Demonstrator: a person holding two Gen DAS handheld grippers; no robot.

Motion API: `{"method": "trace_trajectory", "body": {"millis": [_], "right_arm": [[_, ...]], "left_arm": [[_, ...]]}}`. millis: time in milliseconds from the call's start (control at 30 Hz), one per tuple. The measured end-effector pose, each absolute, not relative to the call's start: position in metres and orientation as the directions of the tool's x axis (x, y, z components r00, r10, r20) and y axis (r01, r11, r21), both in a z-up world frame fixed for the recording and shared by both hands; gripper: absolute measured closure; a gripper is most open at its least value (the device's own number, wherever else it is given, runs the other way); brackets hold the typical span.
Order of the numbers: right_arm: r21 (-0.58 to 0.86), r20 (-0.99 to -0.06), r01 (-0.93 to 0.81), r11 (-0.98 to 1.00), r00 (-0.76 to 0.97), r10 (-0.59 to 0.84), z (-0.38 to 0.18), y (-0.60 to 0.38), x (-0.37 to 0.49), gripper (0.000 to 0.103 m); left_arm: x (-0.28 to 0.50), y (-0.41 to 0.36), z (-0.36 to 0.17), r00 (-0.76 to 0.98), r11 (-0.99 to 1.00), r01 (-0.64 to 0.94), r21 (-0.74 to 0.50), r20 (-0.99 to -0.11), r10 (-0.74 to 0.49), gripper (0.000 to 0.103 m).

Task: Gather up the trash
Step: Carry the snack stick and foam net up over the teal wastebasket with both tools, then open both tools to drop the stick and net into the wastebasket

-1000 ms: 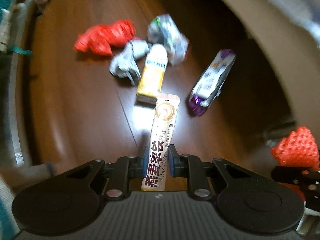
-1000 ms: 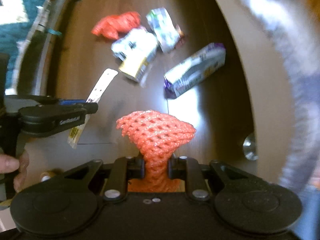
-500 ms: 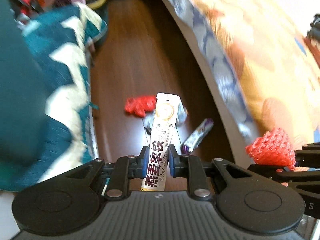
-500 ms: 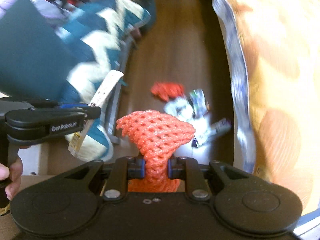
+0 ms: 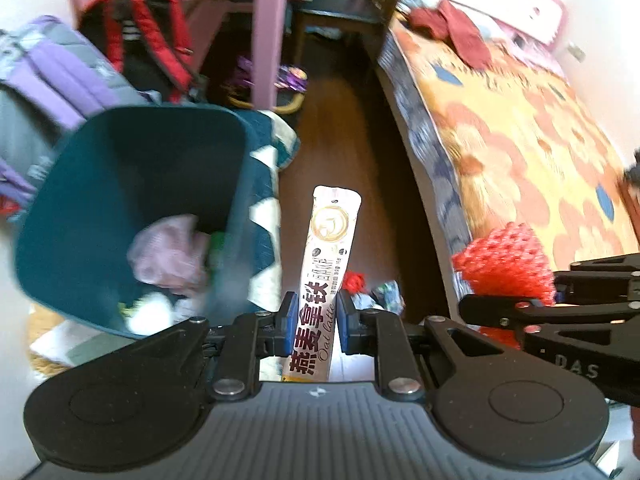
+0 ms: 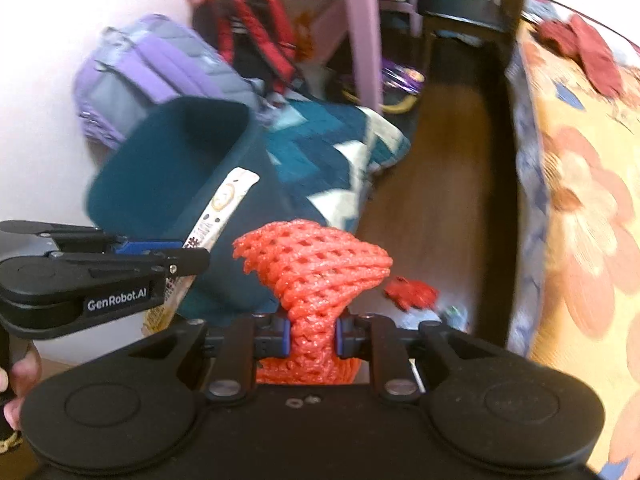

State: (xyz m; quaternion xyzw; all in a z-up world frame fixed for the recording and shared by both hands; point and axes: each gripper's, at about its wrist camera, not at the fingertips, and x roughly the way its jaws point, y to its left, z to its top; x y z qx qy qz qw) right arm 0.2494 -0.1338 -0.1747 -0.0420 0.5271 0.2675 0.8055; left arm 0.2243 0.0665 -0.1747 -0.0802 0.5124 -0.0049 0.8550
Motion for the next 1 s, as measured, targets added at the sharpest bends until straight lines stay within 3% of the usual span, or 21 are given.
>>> {"method": "trace_trajectory", "body": {"millis": [233, 533, 1000], "right_arm": [[0.209, -0.851, -0.576, 0.791, 0.291, 0.437, -0.15, -0.046, 0.27, 0.086], [0.168, -0.905, -0.613, 0.772, 0.214, 0.367, -0.191, 0.047, 0.299, 0.085], [0.097, -0.953, -0.601, 0.793, 0.173, 0.247, -0.238, 0.085, 0.303, 0.077]], "left_arm": [[0.227, 0.144, -0.145, 0.511, 0.974, -0.193, -0.118, -0.86, -0.003, 0.084], [0.253, 0.228, -0.163, 0.445, 0.966, -0.25, -0.067, -0.894, 0.053, 0.084], [0.286, 0.244, -0.221, 0.317, 0.989, -0.137, -0.05, -0.948, -0.004, 0.084]]}}
